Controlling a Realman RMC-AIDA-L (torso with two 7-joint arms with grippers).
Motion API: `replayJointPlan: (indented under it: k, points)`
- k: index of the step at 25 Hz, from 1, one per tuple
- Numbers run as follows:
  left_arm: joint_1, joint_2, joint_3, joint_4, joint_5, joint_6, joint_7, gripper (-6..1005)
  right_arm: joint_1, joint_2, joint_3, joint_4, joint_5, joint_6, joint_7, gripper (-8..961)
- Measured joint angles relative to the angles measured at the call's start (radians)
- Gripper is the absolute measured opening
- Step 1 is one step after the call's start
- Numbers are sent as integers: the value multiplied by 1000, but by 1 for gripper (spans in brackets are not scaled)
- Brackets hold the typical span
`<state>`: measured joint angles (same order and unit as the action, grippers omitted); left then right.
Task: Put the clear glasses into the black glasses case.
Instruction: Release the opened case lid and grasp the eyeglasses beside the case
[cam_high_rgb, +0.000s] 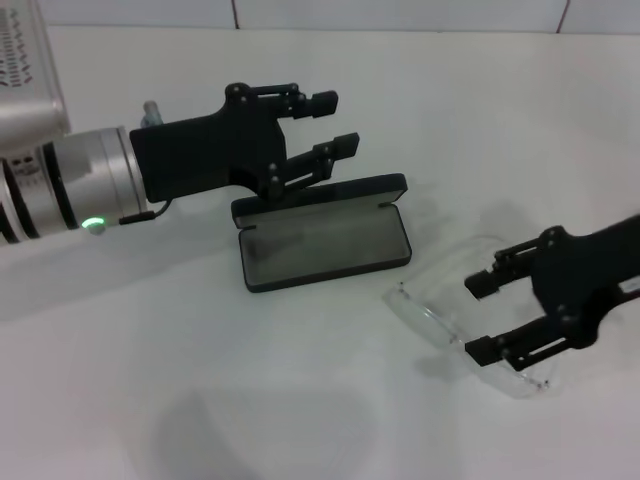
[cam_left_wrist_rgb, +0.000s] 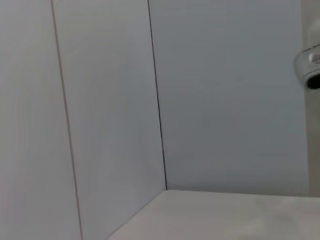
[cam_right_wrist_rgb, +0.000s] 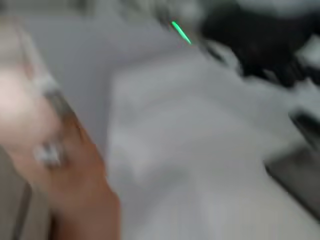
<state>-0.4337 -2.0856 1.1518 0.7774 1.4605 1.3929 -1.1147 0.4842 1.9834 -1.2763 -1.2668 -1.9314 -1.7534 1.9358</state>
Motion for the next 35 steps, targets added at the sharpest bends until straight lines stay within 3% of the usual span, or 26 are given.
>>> replayJointPlan:
  k: [2, 3, 8, 19, 27, 35]
  points:
    - [0, 0, 1, -8, 1, 0, 1, 463, 48, 31, -35, -91, -175, -16, 163, 830]
    - [0, 0, 3, -11, 3, 0, 1, 463, 72, 37, -75, -109, -236, -15, 224, 815]
    - [-1, 1, 8, -14, 4, 1, 3, 463, 140, 38, -213, -119, -360, 10, 375, 743]
    - [-8, 1, 4, -17, 26, 0, 5, 464, 163, 40, -388, -24, -382, 166, 415, 718]
    - [-6, -1, 2, -18, 28, 0, 9, 464, 194, 42, -455, 46, -379, 275, 409, 533]
    - [-1, -1, 2, -18, 28, -5, 9, 465, 192, 43, -478, 46, -374, 285, 400, 389]
